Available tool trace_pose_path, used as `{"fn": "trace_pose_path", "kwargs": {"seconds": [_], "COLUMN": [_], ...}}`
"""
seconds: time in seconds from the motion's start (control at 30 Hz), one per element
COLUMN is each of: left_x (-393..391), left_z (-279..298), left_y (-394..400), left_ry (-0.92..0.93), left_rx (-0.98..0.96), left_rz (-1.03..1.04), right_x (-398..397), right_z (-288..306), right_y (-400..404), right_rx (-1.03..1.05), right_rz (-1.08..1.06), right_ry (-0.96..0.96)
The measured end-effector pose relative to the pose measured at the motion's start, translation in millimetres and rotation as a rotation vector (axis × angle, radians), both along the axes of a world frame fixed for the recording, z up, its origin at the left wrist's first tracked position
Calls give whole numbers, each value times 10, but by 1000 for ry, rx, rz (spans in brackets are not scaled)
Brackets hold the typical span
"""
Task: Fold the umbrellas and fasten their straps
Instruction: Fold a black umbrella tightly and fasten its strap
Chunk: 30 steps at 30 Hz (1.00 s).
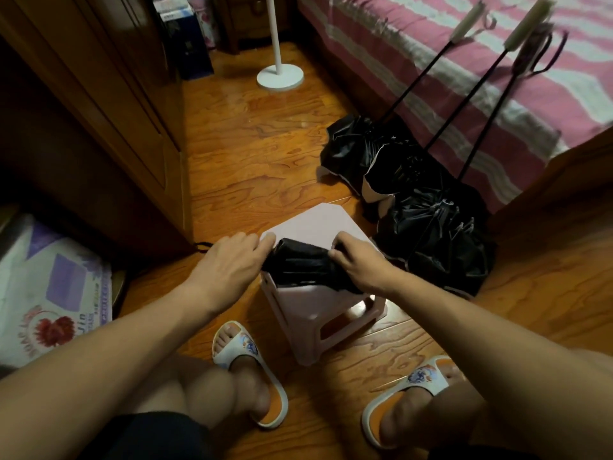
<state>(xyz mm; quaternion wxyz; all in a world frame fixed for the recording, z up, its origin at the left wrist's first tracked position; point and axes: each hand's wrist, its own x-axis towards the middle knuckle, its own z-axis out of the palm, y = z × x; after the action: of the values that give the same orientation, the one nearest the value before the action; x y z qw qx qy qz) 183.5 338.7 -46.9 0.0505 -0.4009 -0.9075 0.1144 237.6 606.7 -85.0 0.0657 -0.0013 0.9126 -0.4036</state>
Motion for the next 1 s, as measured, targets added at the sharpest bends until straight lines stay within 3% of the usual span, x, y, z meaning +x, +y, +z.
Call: {"fn": "trace_pose_path", "kwargs": {"seconds": [0.07,0.13,0.27,0.37,0.47,0.57,0.63,0.77,0.87,1.0], "left_x": [-34,-34,132,151,123,125,136,132,175,238], "left_z": [10,-102,-431,-592,-741,-761,-732,-655,-673,-691], "left_y": [59,109,145,104,-42,-123,-108,-86,-84,-88], "left_ry": [29,-82,-238,-329,-532,-890,-998,-1008,-904,-787], "left_rx": [96,143,-47,-51,47,184,227,286,352,406], "left_rz": [133,198,91,99,126,282,336,331,320,243], "right_x": [-37,-7,202,289,448,585,604,635,681,699], "right_z": [195,221,-191,-348,-396,-438,-466,-447,-383,-395], "right_y": [68,131,106,98,155,202,197,190,81,-39], "right_rx": [-20,71,238,188,130,149,119,141,327,379], "right_rz": [-64,-25,51,73,116,145,143,151,277,336], "right_ry": [167,258,133,212,227,237,260,307,471,589]}}
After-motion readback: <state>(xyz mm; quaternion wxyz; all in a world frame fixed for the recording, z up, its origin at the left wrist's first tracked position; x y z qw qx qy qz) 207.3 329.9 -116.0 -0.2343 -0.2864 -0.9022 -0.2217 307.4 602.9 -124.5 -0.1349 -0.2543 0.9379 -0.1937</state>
